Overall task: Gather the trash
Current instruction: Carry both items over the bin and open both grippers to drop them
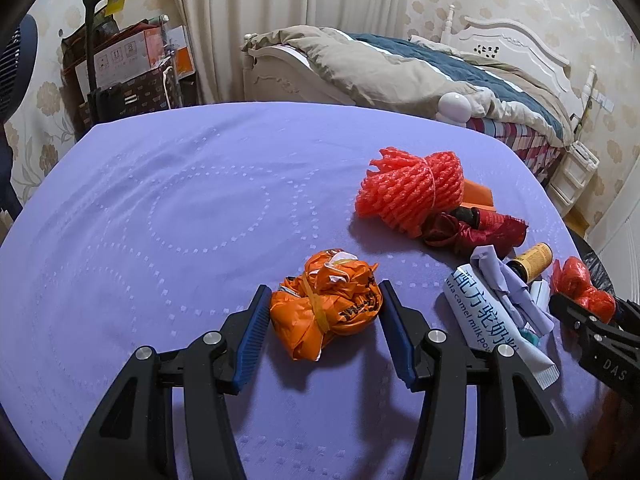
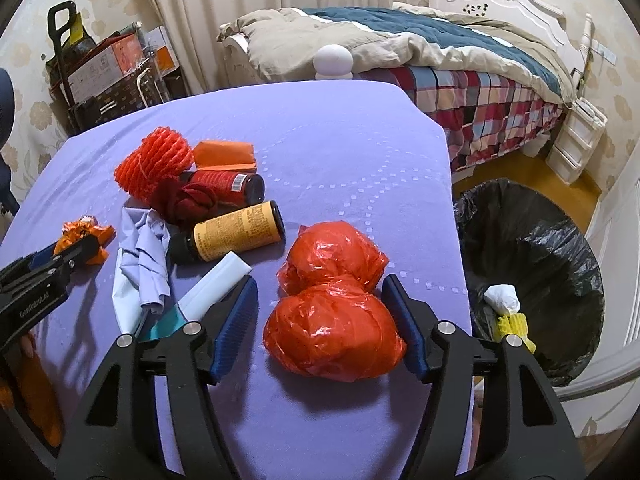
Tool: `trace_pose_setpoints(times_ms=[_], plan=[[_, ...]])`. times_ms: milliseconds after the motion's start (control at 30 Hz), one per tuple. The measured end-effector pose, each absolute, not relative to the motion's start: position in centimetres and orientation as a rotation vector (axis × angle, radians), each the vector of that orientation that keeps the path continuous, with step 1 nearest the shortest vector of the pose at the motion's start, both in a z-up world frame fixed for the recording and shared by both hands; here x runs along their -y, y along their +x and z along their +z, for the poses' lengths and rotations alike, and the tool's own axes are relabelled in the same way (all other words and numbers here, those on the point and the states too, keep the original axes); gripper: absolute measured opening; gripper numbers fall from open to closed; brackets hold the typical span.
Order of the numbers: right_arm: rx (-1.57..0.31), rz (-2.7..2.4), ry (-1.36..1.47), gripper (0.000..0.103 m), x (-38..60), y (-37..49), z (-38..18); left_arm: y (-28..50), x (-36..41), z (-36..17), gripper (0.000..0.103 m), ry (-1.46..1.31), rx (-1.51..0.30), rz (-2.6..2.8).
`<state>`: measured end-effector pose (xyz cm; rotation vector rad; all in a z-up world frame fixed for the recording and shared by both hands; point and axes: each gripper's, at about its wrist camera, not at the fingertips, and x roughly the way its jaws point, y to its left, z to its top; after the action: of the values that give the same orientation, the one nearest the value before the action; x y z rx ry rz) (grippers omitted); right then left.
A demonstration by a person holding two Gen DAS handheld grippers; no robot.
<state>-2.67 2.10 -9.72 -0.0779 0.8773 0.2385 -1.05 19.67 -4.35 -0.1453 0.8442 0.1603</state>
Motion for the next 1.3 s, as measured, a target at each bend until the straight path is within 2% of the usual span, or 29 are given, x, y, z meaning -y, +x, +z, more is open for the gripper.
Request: trace_pose_setpoints(times_ms=[67, 167, 267, 533, 767, 1000, 1300], plan=[[-0.877, 0.234, -0.085, 0.06, -2.2, -2.7, -9.7, -1.2, -19.7, -4.3, 0.053, -0.145, -0.844, 0.162], [-0.869, 0.221, -0.095, 0.048, -2.2, -2.8, -9.6, -1.2, -19.7, -4.3, 0.053, -0.138, -0.841, 0.163], [-0.865, 0.223, -0.095, 0.045, -2.2, -2.8, -9.6, -1.4, -19.7, -4.3, 0.053, -0.128, -0.836, 0.168], [-0.822, 0.233, -0.069, 0.044, -1.8, -3.7, -8.6, -2.7, -18.8, -3.3, 0.053, -0.115, -0.792, 0.184], [-0.756, 0.21, -0.057, 0.044, 0.2, -5.2, -6.5, -3.9, -15.7, -0.5, 0.053, -0.097, -0.711, 0.133], [-0.679, 0.099, -0.035, 0.044, 5.3, -5.5, -3.9, -2.7, -9.4, 2.5, 0.053, -0.055, -0.618, -0.012], [-0.643, -0.039, -0.003, 0.044, 12.3, -4.1, -3.8, 1.3, -0.4, 2.6, 0.053, 0.007, -0.59, -0.186]])
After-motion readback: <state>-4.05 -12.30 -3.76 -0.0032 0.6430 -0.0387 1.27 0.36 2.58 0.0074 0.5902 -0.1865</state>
